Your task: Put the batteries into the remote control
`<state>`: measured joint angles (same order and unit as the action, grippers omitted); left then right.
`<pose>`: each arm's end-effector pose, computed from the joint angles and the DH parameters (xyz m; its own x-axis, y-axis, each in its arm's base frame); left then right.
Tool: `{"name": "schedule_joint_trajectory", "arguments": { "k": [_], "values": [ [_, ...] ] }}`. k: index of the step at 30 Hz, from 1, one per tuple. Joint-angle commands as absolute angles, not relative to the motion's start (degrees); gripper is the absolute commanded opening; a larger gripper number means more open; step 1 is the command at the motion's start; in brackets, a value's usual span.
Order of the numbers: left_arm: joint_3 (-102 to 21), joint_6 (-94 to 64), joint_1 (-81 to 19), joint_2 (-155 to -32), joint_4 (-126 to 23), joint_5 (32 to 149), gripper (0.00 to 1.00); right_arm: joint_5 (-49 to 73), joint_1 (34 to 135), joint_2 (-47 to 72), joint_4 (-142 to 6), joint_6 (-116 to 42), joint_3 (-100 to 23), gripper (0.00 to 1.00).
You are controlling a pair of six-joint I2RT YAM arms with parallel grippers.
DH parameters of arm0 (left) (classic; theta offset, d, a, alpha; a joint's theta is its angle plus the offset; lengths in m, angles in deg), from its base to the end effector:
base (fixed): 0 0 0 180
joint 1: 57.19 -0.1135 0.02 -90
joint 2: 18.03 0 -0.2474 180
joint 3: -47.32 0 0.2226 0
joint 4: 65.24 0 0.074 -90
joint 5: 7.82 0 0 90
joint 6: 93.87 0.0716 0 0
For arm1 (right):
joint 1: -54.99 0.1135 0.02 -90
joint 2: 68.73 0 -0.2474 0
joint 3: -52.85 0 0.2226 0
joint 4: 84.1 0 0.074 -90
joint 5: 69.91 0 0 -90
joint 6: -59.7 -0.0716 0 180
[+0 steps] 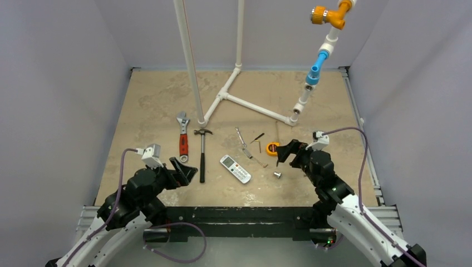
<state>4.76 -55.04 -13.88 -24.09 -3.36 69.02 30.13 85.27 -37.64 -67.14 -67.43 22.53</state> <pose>0.0714 -0.0449 0.2104 -0.5993 -0.4775 -0.6425 0.0820 0.7618 -0.6426 0.1517 0.0741 0.1943 -0.4228 0.4414 -0.7914 -0.1228 0.8374 0.5326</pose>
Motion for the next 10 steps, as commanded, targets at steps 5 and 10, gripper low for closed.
{"name": "schedule_joint_trajectory", "arguments": {
  "k": [5, 10],
  "values": [
    [1.70, -54.43, -13.53, -19.51, 1.53, 63.36, 0.96, 45.13, 84.96, -53.17, -54.60, -69.53, 24.55, 0.99],
    [-0.75, -55.61, -13.57, -14.45, 5.48, 57.85, 0.99, 46.26, 84.91, -57.19, -53.77, -67.97, 25.08, 0.99]
  ]
}}
